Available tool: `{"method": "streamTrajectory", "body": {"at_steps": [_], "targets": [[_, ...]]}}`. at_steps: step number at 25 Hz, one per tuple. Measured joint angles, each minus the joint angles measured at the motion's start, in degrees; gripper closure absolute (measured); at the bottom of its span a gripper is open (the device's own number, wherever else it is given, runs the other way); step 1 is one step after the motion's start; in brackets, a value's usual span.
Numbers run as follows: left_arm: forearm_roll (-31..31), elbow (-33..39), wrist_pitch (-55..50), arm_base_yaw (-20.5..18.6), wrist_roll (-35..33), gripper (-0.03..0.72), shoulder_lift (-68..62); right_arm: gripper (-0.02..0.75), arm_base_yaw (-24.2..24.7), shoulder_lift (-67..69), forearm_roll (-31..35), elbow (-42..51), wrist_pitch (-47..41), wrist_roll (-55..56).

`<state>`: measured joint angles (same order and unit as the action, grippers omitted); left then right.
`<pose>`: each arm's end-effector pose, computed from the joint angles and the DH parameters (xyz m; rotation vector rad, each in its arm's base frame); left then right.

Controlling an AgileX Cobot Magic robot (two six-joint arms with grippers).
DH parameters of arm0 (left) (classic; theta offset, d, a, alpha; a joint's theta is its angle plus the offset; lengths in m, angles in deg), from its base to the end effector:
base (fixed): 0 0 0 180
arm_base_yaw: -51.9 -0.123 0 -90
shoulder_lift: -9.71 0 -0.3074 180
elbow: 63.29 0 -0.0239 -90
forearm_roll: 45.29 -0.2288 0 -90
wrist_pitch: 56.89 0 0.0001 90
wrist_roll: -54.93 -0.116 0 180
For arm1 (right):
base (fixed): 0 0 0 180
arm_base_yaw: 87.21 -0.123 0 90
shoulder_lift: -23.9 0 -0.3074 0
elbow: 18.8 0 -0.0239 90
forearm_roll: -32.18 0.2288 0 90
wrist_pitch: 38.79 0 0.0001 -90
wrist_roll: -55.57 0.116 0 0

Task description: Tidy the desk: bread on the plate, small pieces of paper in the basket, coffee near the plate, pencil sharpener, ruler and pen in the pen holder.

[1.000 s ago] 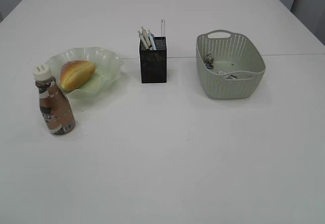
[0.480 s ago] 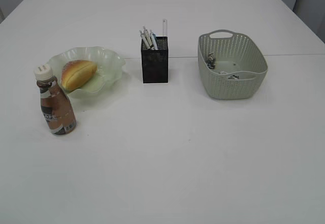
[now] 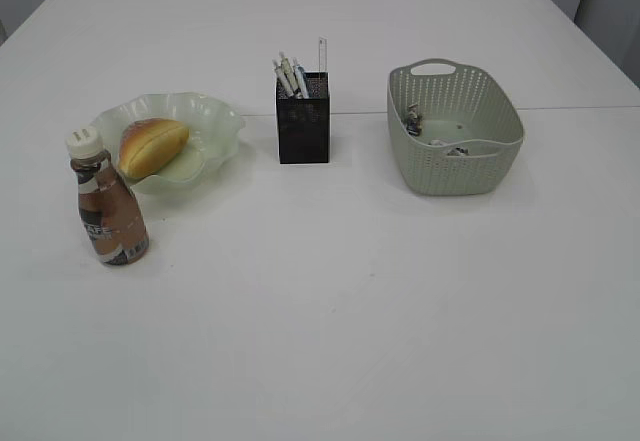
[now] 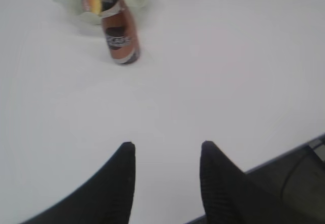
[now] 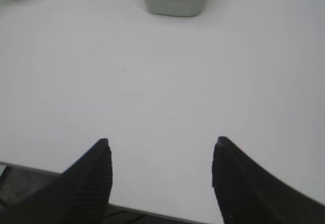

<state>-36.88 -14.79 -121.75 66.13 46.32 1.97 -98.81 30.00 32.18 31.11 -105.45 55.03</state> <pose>-0.0319 -0.0078 0.2524 0.4315 2.0685 -0.2362 -0.0311 -0.0064 0.2407 -0.2266 2.1311 0.1129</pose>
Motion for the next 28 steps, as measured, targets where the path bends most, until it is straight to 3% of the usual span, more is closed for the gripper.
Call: {"method": "streamTrajectory", "body": {"at_steps": [5, 7, 28], "targets": [[0.0, 0.0, 0.0, -12.7, 0.0, 0.381, 0.0, 0.248, 10.2, 0.0, 0.0, 0.0, 0.1, 0.0], [0.0, 0.0, 0.0, -14.9, 0.0, 0.381, 0.0, 0.248, 11.6, 0.0, 0.0, 0.0, 0.1, 0.0], [-0.6, 0.0, 0.1, -15.5, 0.1, 0.381, 0.0, 0.248, 11.8, 0.0, -2.4, 0.0, 0.1, 0.0]]}}
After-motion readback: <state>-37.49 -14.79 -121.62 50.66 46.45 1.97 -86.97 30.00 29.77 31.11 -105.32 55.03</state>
